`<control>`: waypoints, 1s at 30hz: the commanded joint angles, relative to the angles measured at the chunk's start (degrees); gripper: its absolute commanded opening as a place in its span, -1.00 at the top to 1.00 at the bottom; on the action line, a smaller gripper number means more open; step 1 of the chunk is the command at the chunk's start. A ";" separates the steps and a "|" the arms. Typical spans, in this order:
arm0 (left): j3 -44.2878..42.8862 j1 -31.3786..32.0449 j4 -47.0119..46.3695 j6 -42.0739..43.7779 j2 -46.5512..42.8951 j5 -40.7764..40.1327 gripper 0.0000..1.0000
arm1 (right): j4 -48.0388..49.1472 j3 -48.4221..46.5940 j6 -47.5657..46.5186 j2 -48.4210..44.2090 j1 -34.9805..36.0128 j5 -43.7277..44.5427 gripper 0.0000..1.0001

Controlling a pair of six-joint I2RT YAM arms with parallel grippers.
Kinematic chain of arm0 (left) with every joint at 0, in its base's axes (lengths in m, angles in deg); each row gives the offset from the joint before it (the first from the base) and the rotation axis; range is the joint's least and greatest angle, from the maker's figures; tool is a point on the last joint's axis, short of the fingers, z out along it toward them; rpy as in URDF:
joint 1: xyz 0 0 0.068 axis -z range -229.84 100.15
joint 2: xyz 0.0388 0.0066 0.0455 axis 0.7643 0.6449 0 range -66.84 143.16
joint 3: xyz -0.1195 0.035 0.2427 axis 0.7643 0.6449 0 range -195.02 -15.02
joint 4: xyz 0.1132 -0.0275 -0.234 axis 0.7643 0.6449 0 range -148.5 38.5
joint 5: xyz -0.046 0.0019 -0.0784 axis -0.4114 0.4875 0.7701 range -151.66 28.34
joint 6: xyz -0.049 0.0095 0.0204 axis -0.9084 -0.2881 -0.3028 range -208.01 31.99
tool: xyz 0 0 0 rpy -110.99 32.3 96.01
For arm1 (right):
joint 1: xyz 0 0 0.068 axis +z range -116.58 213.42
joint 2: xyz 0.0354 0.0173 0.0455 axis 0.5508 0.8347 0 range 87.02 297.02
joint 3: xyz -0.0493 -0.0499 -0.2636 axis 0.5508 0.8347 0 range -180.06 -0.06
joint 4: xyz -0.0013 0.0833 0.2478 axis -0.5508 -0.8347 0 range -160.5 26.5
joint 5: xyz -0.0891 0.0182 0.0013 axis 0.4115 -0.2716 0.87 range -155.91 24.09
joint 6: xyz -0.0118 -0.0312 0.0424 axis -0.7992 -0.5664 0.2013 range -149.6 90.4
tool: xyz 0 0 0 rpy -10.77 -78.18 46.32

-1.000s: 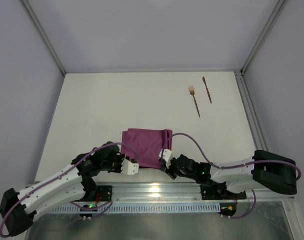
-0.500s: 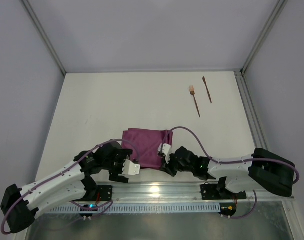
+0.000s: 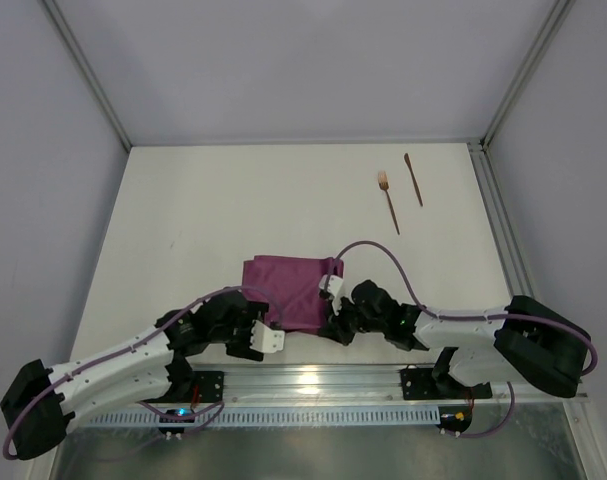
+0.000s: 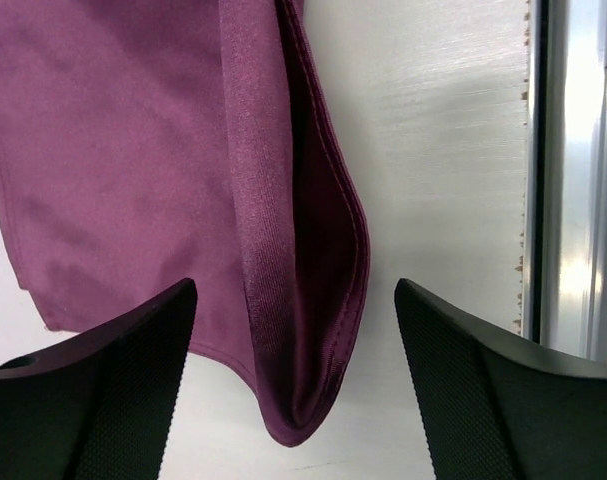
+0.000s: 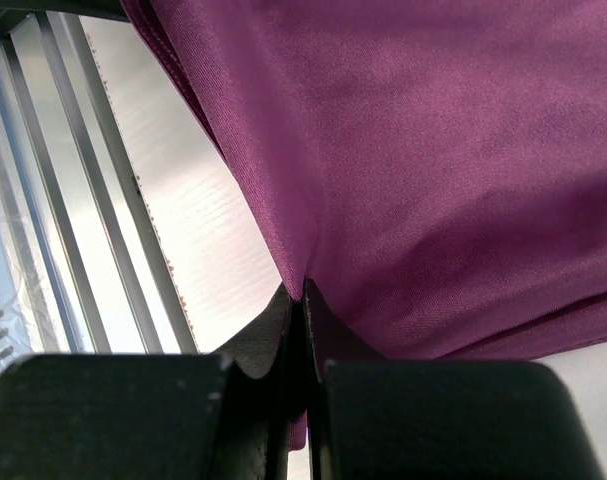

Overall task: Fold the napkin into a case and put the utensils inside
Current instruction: Fold the lower triangle-folded napkin at the center of the board.

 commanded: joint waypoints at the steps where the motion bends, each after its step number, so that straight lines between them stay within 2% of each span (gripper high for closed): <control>1: 0.58 0.26 -6.48 -1.22 -0.80 -2.20 -0.52 | -0.71 -3.02 1.06 0.28 -0.46 -2.76 0.92; 2: 0.58 0.26 -6.49 -1.83 -1.15 -2.20 -0.27 | -1.06 -3.29 0.89 0.28 -0.64 -2.93 0.92; 7: 0.58 0.26 -3.86 -2.72 -4.23 -1.93 0.43 | -4.22 -4.08 0.63 -1.03 -0.64 -3.46 0.92; 8: 0.67 0.26 -3.42 -2.72 -4.49 -2.02 0.75 | -4.84 -4.17 0.45 -1.73 -0.64 -3.55 0.92; 9: 0.67 0.26 -2.28 -2.89 -4.84 -2.02 0.93 | -6.06 -4.25 0.45 -2.00 -0.64 -3.55 0.92; 10: 0.76 0.26 -1.75 -3.07 -5.37 -1.94 1.00 | -6.68 -4.43 0.19 -2.26 -0.64 -3.46 0.92; 13: 0.23 0.18 1.59 -3.42 -6.77 -0.89 1.00 | -9.32 -5.40 0.01 -2.70 -0.64 -4.42 0.92; 19: -3.54 0.18 12.13 -2.54 -9.15 2.36 1.00 | -17.05 -9.70 0.80 -2.79 -0.46 -12.77 0.92; 25: -5.39 0.00 15.14 -3.51 -9.16 3.69 1.00 | -20.31 -13.82 1.94 -2.63 -1.42 -20.86 0.92; 28: -6.53 -2.28 14.61 -2.29 -5.74 5.17 1.00 | -22.67 -15.67 1.42 2.28 -5.11 -22.71 0.92; 30: -8.28 -6.57 14.78 -1.05 -1.70 9.02 1.00 | -22.86 -16.38 1.24 5.10 -8.10 -24.63 0.92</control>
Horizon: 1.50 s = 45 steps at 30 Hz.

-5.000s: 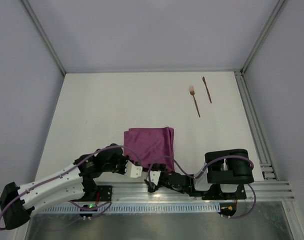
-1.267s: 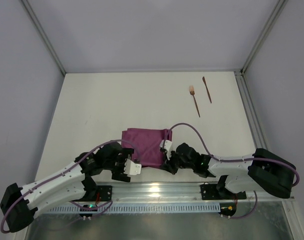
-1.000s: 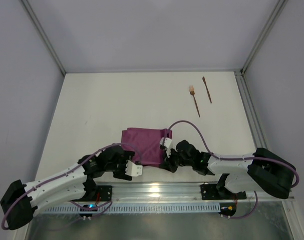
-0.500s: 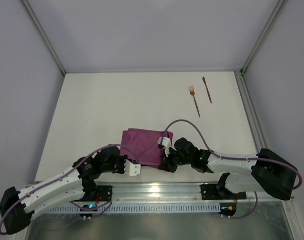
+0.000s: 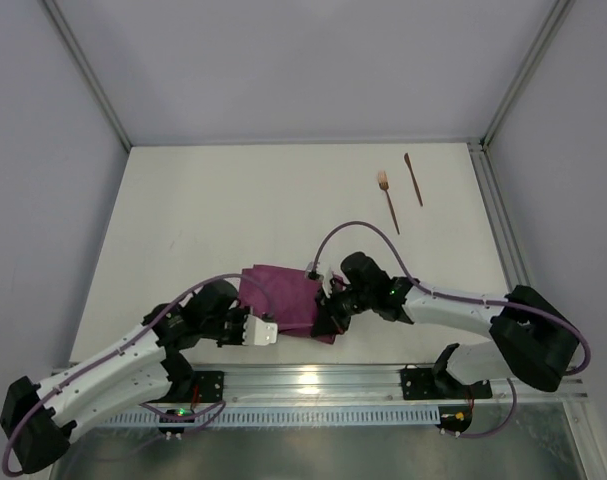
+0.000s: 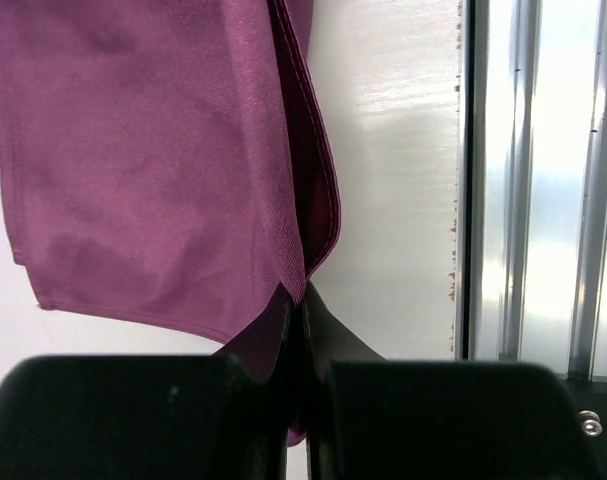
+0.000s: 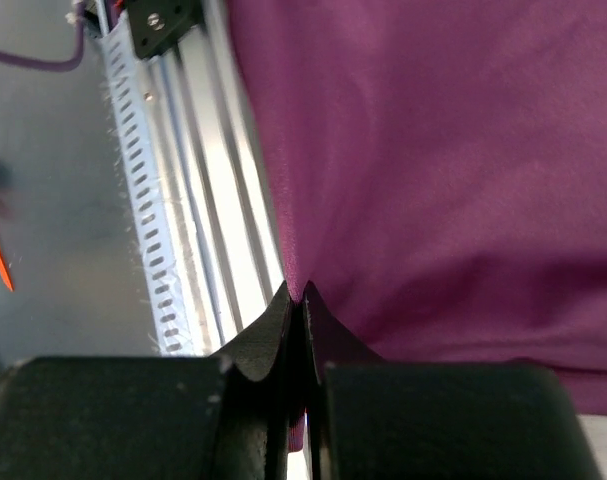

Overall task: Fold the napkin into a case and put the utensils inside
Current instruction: Fold the lower triangle-folded napkin at the center of the board.

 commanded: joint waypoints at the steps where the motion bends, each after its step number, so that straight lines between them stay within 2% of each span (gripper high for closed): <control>1: -4.18 -6.06 2.78 2.38 5.24 5.83 1.00 | -3.13 -2.85 0.30 5.98 -4.02 -5.56 0.92; 3: -5.76 -11.51 2.87 4.58 9.70 8.47 1.00 | -1.98 -3.21 0.56 7.67 -5.95 -6.88 0.92; 13: -12.53 -19.34 4.45 9.07 22.56 14.19 0.80 | 4.43 -3.03 2.15 14.09 -12.55 -11.63 0.92; 17: -13.41 -21.28 4.54 9.42 25.10 14.90 0.84 | 4.44 -4.17 1.80 15.14 -13.17 -11.90 0.92; 19: -14.03 -22.07 4.10 8.55 26.25 14.99 0.97 | 3.39 -5.32 1.36 15.85 -13.17 -11.37 0.92; 22: -14.03 -22.51 3.40 7.67 26.87 15.69 1.00 | 2.77 -5.58 -0.05 15.93 -13.25 -10.58 0.79; 23: -13.77 -22.60 2.70 6.27 26.44 15.51 1.00 | 2.85 -5.50 -0.40 15.76 -13.25 -10.58 0.71; 24: -13.51 -22.60 1.91 5.13 26.17 14.90 1.00 | 3.03 -5.32 -0.66 15.67 -13.17 -10.49 0.51; 26: -12.54 -22.69 0.33 3.89 25.73 15.16 1.00 | 3.99 -3.83 -1.10 15.06 -13.17 -10.14 0.31; 30: -12.18 -23.47 1.11 3.88 26.17 17.26 1.00 | 7.24 -1.20 -0.93 13.92 -13.17 -9.17 0.07; 42: -14.73 -25.76 2.08 2.13 31.09 18.33 1.00 | 17.88 5.05 2.23 8.47 -10.44 -6.54 -0.16; 43: -14.82 -26.11 1.91 1.69 31.44 18.33 1.00 | 17.80 5.14 1.97 8.03 -9.75 -6.10 -0.20; 44: -15.00 -26.20 1.64 1.43 31.88 18.24 1.00 | 17.45 5.14 1.19 7.76 -9.22 -5.57 -0.35; 45: -15.26 -26.38 1.29 1.16 32.06 18.50 1.00 | 16.66 5.14 0.66 7.24 -8.60 -4.09 -0.36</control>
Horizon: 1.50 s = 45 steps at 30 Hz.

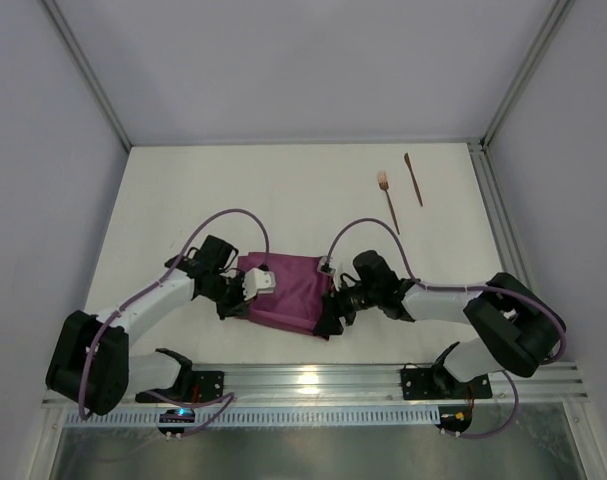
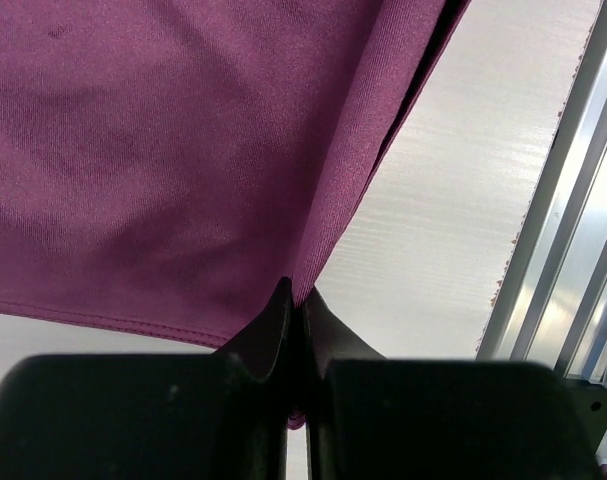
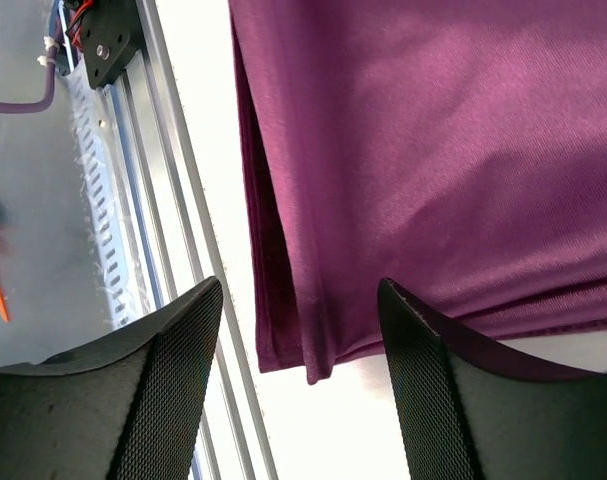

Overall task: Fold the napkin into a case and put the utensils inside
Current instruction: Fold the lower triangle-folded napkin at the center of the board.

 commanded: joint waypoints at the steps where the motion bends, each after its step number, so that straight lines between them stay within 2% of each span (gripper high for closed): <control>1: -2.95 -1.00 -0.55 -1.79 0.85 2.09 1.00 | 2.62 0.16 -1.42 -2.82 2.26 3.77 -0.36; 6: -4.01 -2.06 -0.46 -2.50 2.43 2.79 1.00 | 3.50 2.00 -2.21 -3.96 5.17 8.78 -0.39; 11: -4.89 -3.02 0.07 -2.50 3.84 3.84 1.00 | 2.53 2.18 -3.89 -4.32 9.99 18.44 -0.39; 21: -4.98 -3.90 0.51 -2.41 4.01 4.37 1.00 | 7.54 5.69 -4.15 -4.67 17.20 30.48 -0.39; 26: -5.15 -3.99 1.12 -2.41 3.57 4.64 1.00 | 6.66 5.96 -7.57 -7.29 23.44 42.86 -0.39; 33: -5.33 -4.08 1.48 -2.32 2.70 4.99 1.00 | 8.95 9.03 -12.93 -12.40 28.54 51.40 -0.40; 37: -5.59 -4.08 2.00 -2.50 2.61 5.16 1.00 | 9.91 9.03 -14.26 -11.00 32.85 58.34 -0.40; 45: -6.12 -4.08 2.62 -2.32 2.43 5.34 1.00 | 8.33 6.49 -13.82 -5.81 33.82 61.78 -0.37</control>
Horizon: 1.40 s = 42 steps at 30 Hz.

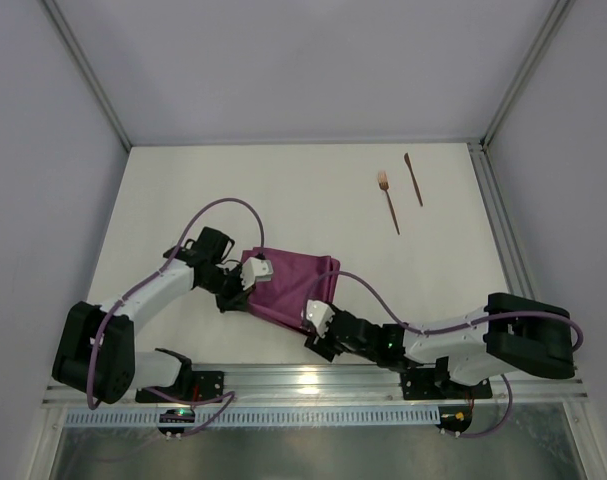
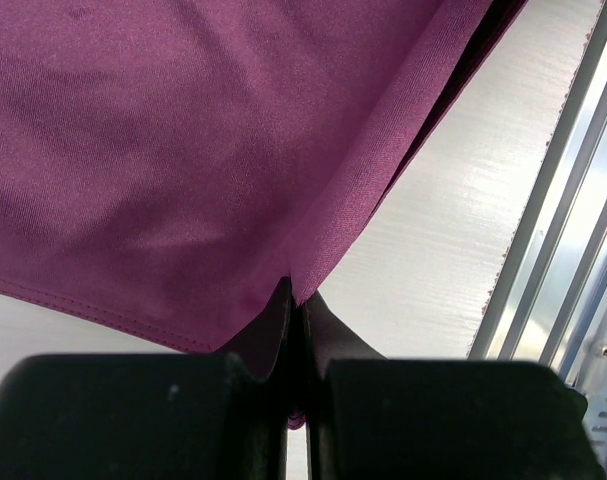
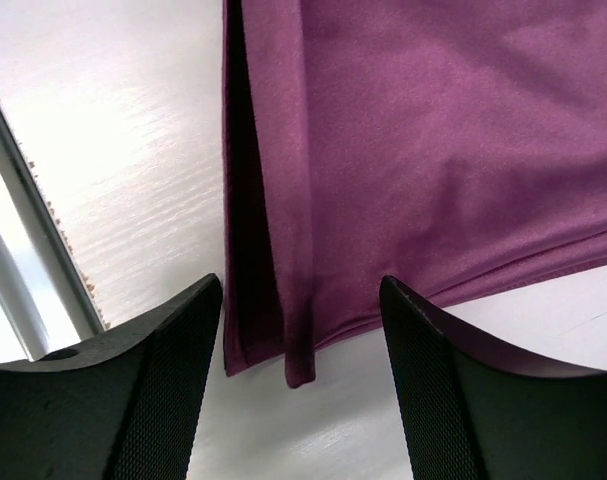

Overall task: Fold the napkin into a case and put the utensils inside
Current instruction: Fold the lower triangle-folded napkin at the center of the board.

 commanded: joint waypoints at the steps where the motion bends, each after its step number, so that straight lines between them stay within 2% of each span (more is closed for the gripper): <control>1: -2.43 -0.47 1.07 -0.62 -1.48 2.15 1.00 | -0.54 -1.84 -0.49 1.75 0.40 4.17 -0.36; 5: -2.43 -0.47 1.42 -0.18 -1.75 2.15 1.00 | -1.42 -1.93 0.31 1.93 0.40 4.35 -0.22; 6: -2.43 -0.47 1.59 -0.09 -1.75 2.06 1.00 | -1.51 -2.02 0.31 2.10 0.32 4.26 -0.14; 7: -2.51 -0.47 1.68 0.00 -1.83 2.23 1.00 | -1.86 -2.28 0.31 2.37 0.32 4.09 0.08; 9: -2.60 -0.65 1.77 0.00 -1.83 2.24 1.00 | -2.21 -2.72 0.31 3.15 0.32 3.56 0.28; 10: -2.60 -0.74 1.94 -0.09 -2.09 2.32 1.00 | -2.30 -2.72 0.39 3.07 0.32 3.47 0.45; 14: -2.51 -1.35 3.08 0.79 -2.71 2.15 1.00 | -2.83 -2.37 1.01 0.97 0.23 2.77 0.70; 18: -2.34 -1.62 7.47 2.90 -4.03 1.62 1.00 | -10.62 -5.87 1.62 -4.30 0.23 -5.37 0.88; 20: -2.25 -1.53 9.32 3.60 -6.13 1.71 1.00 | -13.71 -7.64 2.32 -5.01 0.32 -9.52 0.92; 25: -2.51 -1.62 17.04 5.44 -10.70 3.55 1.00 | -19.52 -11.86 6.54 -3.18 0.05 -27.86 0.92; 29: -1.37 -1.62 17.16 5.71 -11.94 1.28 1.00 | -20.41 -12.48 9.79 -1.94 -4.15 -37.03 0.92; 33: -3.21 -2.75 15.84 5.71 -7.48 0.92 1.00 | -15.94 -9.85 12.69 -2.20 -16.08 -46.61 0.92; 36: -6.55 -3.20 12.95 3.97 -2.30 -0.22 1.00 | -13.83 -9.31 13.22 -0.19 -21.37 -51.72 0.92; 42: -11.82 -3.90 11.79 4.30 7.47 0.13 0.97 | -8.04 -10.37 16.21 7.28 -26.92 -58.57 0.92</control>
